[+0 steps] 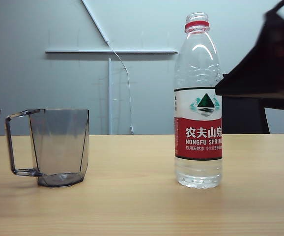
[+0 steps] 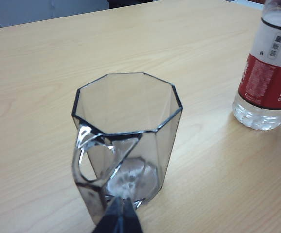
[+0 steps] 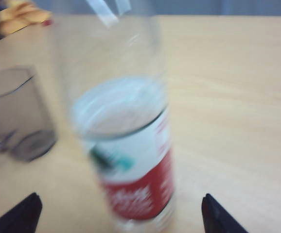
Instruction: Pick up the mineral water bottle on the table and pour water into the mug until it's half full.
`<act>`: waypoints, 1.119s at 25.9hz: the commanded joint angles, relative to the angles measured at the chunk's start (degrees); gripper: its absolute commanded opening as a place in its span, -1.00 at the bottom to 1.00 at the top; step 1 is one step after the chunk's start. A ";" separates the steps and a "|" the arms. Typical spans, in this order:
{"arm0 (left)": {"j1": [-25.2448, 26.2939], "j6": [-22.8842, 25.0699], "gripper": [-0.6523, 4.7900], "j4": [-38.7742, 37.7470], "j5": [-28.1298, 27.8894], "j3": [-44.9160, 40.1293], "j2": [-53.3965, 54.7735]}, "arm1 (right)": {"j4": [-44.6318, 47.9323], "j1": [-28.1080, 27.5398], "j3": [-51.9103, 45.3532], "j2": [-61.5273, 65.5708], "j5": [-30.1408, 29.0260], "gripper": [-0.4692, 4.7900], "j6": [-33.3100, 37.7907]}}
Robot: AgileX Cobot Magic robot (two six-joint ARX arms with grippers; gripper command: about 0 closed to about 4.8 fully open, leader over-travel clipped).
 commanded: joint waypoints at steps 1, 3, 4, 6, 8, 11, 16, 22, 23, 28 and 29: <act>-0.11 -0.17 -0.77 0.63 0.07 0.15 0.02 | 14.21 -4.87 3.93 14.86 -6.03 1.00 -0.24; -0.11 -0.17 -0.77 0.63 0.02 0.15 0.02 | 17.09 -6.58 5.55 20.11 -9.84 1.00 -0.24; -0.11 -0.17 -0.77 0.66 0.04 0.15 0.02 | 17.90 -7.10 6.27 22.08 -10.62 1.00 -0.24; -0.11 -0.17 -0.77 0.63 0.07 0.15 0.02 | 19.87 -7.34 7.74 26.21 -10.80 1.00 -0.31; -0.11 -0.17 -0.77 0.66 0.02 0.15 0.02 | 21.99 -7.34 8.50 29.00 -10.80 1.00 -0.96; -0.11 -0.17 -0.77 0.63 0.07 0.15 0.02 | 24.85 -7.34 9.57 33.35 -10.64 1.00 -1.55; -0.11 -0.17 -0.77 0.63 0.04 0.15 -0.04 | 32.06 -7.85 9.92 40.09 -10.49 1.00 -1.49; -0.11 -0.17 -0.77 0.76 0.04 0.15 -1.11 | 37.79 -9.68 10.03 45.22 -10.36 1.00 -1.46; -0.11 -0.17 -0.77 0.55 0.02 0.15 -1.51 | 38.51 -9.99 10.16 45.97 -10.38 0.89 -1.44; -0.11 -0.20 -0.77 0.68 0.07 0.15 -2.38 | 38.56 -10.10 11.61 46.86 -10.80 0.40 -1.49; -0.11 -0.17 -0.77 0.61 0.02 0.15 -2.73 | 38.62 -10.10 11.67 46.86 -10.80 0.33 -1.51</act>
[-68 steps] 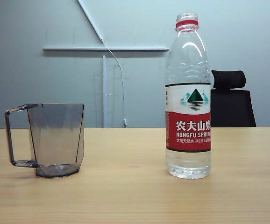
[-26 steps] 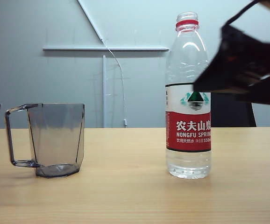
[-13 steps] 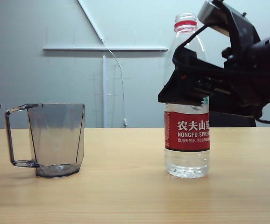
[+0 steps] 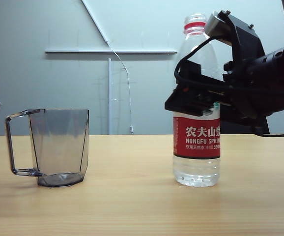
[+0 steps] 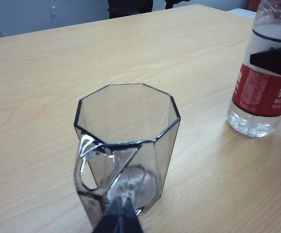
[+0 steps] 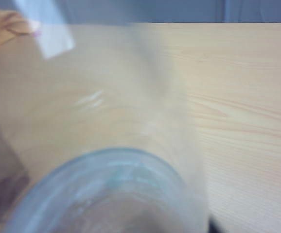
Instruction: Pick up the mineral water bottle on the table and pour water into the mug until it's half full.
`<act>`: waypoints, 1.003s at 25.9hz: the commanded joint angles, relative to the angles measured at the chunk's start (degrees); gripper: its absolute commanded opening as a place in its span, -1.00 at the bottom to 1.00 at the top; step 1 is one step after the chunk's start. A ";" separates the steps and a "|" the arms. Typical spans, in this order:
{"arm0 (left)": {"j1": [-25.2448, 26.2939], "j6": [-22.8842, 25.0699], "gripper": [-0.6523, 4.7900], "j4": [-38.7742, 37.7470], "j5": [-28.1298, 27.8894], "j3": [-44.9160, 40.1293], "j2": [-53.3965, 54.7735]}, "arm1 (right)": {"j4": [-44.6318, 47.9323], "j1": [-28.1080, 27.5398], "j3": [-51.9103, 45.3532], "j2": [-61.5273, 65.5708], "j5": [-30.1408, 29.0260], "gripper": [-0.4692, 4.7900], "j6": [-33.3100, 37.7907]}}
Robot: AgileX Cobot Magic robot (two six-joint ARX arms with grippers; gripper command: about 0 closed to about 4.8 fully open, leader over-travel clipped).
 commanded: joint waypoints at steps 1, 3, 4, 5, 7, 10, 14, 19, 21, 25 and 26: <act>0.02 -0.17 -0.77 0.74 0.07 0.15 -1.18 | 1.38 0.07 0.52 -0.17 0.04 0.32 -0.20; 0.02 -0.17 -0.77 0.76 0.04 0.15 -2.12 | 1.57 0.07 0.52 -0.17 0.07 0.32 -0.20; 0.07 -0.17 -0.77 0.74 0.04 0.15 -2.62 | 1.68 0.07 0.52 -0.17 0.04 0.32 -0.22; 0.07 -0.17 -0.77 0.76 0.04 0.15 -3.06 | 1.73 0.09 0.52 -0.17 0.04 0.32 -0.26; 0.13 -0.17 -0.77 0.74 0.04 0.15 -3.93 | 1.84 0.11 0.52 -0.20 0.04 0.19 -0.68; 0.15 -0.17 -0.77 0.76 0.04 0.15 -4.63 | 2.03 0.09 0.66 -0.17 0.07 0.13 -2.56; 0.31 -0.17 -0.77 0.74 0.07 0.15 -4.81 | 2.29 0.11 1.64 -0.22 0.04 0.13 -5.97; 2.69 -0.17 -0.77 0.74 0.04 0.15 -4.81 | -5.57 0.50 7.80 -0.24 -1.09 0.13 -12.17; 4.11 -0.17 -0.77 0.76 0.04 0.15 -4.81 | -12.52 0.59 11.82 -0.24 -2.91 0.13 -15.63; 7.06 -0.17 -0.77 0.79 0.04 0.15 -4.96 | -25.94 1.33 20.02 -0.17 -3.93 0.13 -24.92; 7.50 -0.17 -0.77 0.76 0.07 0.15 -4.96 | -27.50 1.51 21.38 -0.17 -4.00 0.13 -27.23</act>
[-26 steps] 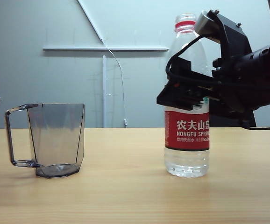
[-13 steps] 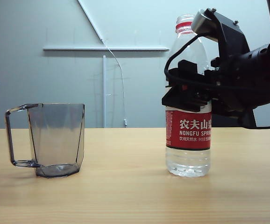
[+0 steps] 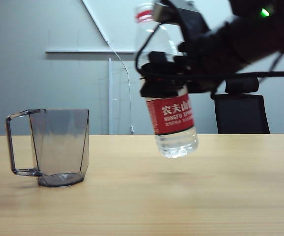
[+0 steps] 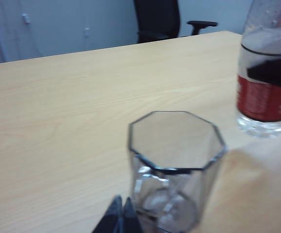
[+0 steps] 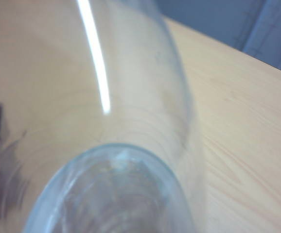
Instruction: Pick up the mineral water bottle on the table and pour water into the mug until it's half full.
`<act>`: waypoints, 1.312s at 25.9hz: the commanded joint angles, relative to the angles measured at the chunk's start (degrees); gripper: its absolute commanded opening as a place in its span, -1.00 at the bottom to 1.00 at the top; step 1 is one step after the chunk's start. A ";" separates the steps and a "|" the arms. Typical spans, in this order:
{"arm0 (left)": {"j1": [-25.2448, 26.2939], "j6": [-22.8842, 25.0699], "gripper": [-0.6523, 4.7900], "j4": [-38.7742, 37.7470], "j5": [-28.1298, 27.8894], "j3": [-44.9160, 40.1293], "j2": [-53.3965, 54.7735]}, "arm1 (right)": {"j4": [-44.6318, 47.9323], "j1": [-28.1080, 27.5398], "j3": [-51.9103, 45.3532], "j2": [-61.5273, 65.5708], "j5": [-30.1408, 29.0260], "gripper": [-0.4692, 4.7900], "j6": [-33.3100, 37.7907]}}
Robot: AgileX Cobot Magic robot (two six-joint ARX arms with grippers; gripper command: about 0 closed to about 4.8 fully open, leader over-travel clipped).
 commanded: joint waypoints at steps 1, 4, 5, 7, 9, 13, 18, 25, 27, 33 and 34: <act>1.73 -0.17 -0.77 0.72 0.07 0.15 -0.17 | -4.72 0.52 4.20 -0.33 -0.39 0.13 -9.84; 4.17 -0.17 -0.77 0.74 0.07 0.15 -0.17 | -6.51 0.70 6.56 0.07 -0.37 0.13 -15.54; 4.87 -0.17 -0.77 0.74 0.04 0.15 -0.17 | -7.13 0.70 7.19 0.28 -0.37 0.13 -16.79; 6.10 -0.17 -0.77 0.76 -0.04 0.15 -0.17 | -8.24 0.70 8.61 1.07 -0.35 0.13 -19.21; 6.84 -0.17 -0.77 0.74 0.02 0.15 -0.17 | -8.48 0.74 9.73 2.12 -0.24 0.13 -22.27; 6.93 -0.17 -0.77 0.74 0.02 0.15 -0.17 | -8.55 1.42 11.65 4.44 0.24 0.13 -27.02; 6.91 -0.17 -0.77 0.74 0.02 0.15 -0.15 | -8.46 3.15 14.16 7.76 3.98 0.13 -35.41; 6.91 -0.17 -0.77 0.74 0.04 0.15 -0.17 | -8.04 4.37 15.50 9.97 5.18 0.13 -43.74; 6.93 -0.17 -0.77 0.74 0.02 0.15 -0.17 | -8.07 4.37 15.50 9.97 5.55 0.13 -45.81; 6.91 -0.17 -0.77 0.74 0.04 0.15 -0.17 | -7.13 4.31 15.50 9.99 6.82 0.13 -49.94; 6.91 -0.17 -0.77 0.74 0.04 0.15 -0.17 | -6.67 4.31 15.50 9.99 7.26 0.13 -51.21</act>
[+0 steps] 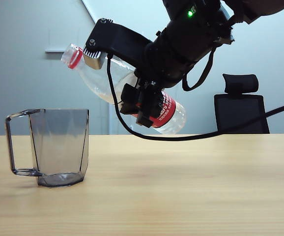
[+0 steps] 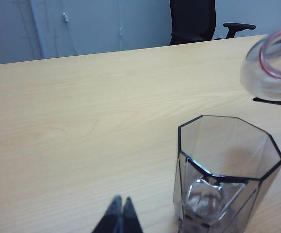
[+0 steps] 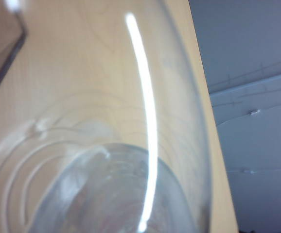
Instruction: Pick up the mineral water bottle on the table and pour water into the mug until it's half full.
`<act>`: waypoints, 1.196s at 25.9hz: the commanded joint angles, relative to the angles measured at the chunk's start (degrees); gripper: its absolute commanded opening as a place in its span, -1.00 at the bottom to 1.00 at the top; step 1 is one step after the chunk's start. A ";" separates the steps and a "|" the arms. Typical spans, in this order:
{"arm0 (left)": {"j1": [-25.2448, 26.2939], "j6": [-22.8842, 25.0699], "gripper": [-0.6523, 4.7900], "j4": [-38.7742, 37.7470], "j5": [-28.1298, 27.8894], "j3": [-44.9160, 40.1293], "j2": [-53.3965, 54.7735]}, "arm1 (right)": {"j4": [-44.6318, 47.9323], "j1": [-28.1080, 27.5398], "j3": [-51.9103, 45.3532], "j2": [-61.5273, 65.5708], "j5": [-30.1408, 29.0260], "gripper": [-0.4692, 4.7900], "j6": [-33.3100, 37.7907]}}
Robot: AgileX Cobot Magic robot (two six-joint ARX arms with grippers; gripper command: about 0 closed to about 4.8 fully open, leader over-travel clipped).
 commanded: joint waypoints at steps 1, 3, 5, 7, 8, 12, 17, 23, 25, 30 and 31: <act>0.07 -0.17 -0.77 0.74 0.20 0.15 0.11 | 4.70 0.15 0.63 -0.63 1.11 0.13 -4.52; 0.07 -0.17 -0.77 0.74 0.20 0.15 0.11 | 5.05 0.15 0.63 -0.59 1.20 0.13 -6.29; 0.07 -0.17 -0.77 0.74 0.20 0.15 0.11 | 5.31 0.13 0.63 -0.59 1.44 0.13 -6.99; 0.04 -0.17 -0.77 0.74 0.20 0.15 0.11 | 5.92 0.13 0.63 -0.39 1.70 0.13 -8.44; 0.04 -0.17 -0.77 0.74 0.20 0.15 0.11 | 6.14 0.13 0.63 -0.26 2.05 0.13 -9.94; 0.04 -0.17 -0.77 0.76 0.20 0.15 0.11 | 8.35 0.13 0.68 1.22 2.93 0.13 -11.80; 0.04 -0.17 -0.77 0.74 0.20 0.15 0.11 | 10.38 0.13 1.25 3.65 4.96 0.13 -15.87; 0.04 -0.17 -0.77 0.74 0.20 0.15 0.11 | 10.86 0.13 2.91 4.66 5.44 0.13 -18.43; 0.04 -0.17 -0.77 0.76 0.17 0.15 0.11 | 10.80 0.15 3.34 4.66 6.47 0.13 -19.85; 0.02 -0.17 -0.77 0.74 0.20 0.15 0.11 | 11.52 0.13 3.39 4.63 6.82 0.13 -23.02; 0.02 -0.17 -0.77 0.74 0.20 0.15 0.11 | 11.67 0.13 3.39 4.63 7.19 0.13 -23.19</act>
